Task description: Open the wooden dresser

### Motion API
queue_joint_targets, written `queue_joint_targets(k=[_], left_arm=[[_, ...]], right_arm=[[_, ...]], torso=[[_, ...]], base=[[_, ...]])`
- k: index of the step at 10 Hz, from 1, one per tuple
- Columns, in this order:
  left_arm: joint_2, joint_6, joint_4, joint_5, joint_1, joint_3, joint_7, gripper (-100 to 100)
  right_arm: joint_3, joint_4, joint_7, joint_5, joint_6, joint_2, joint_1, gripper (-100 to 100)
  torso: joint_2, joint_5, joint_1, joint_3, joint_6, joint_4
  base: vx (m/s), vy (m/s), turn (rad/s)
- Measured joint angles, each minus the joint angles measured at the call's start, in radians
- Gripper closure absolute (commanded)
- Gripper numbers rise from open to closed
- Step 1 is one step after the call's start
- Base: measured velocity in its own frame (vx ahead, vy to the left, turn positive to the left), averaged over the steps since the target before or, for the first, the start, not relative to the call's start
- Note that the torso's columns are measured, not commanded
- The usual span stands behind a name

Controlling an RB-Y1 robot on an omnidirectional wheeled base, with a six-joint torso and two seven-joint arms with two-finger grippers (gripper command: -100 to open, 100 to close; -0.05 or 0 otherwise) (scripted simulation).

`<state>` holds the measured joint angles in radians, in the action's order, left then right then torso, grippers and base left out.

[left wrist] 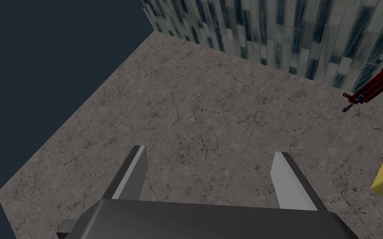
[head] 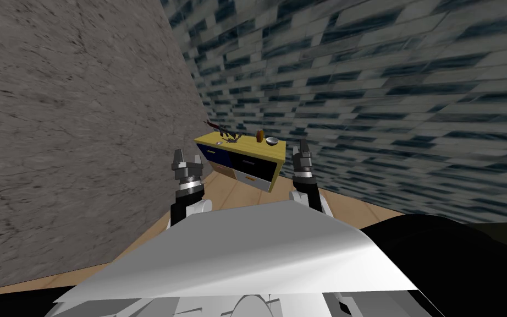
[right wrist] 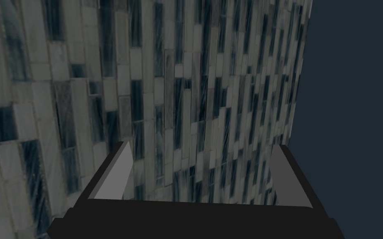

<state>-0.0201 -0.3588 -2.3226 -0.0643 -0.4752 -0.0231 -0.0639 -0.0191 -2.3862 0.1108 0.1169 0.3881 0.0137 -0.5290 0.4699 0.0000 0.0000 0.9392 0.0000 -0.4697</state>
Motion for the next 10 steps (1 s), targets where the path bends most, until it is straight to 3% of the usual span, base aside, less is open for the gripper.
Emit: queue_joint_targets(k=[2,3,5,10], left_arm=[[0.000,0.000,0.000,0.000,0.000,0.000,0.000,0],[0.000,0.000,0.000,0.000,0.000,0.000,0.000,-100],[0.049,0.001,0.013,0.001,0.003,-0.002,0.000,-100],[0.139,0.022,0.087,0.017,0.036,-0.024,0.012,-100]], right_arm=[[0.000,0.000,0.000,0.000,0.000,0.000,0.000,0],[0.000,0.000,0.000,0.000,0.000,0.000,0.000,0],[0.000,0.000,0.000,0.000,0.000,0.000,0.000,0],[0.000,0.000,0.000,0.000,0.000,0.000,0.000,0]], torso=[[0.148,0.000,0.000,0.295,0.000,-0.148],[0.221,0.000,0.000,0.443,0.000,-0.221],[0.264,0.000,0.000,0.532,0.000,-0.264],[0.267,0.000,0.000,0.537,0.000,-0.268]], base=[[0.000,0.000,0.000],[0.012,0.002,-0.020],[0.020,0.004,-0.029],[0.044,0.013,-0.055]])
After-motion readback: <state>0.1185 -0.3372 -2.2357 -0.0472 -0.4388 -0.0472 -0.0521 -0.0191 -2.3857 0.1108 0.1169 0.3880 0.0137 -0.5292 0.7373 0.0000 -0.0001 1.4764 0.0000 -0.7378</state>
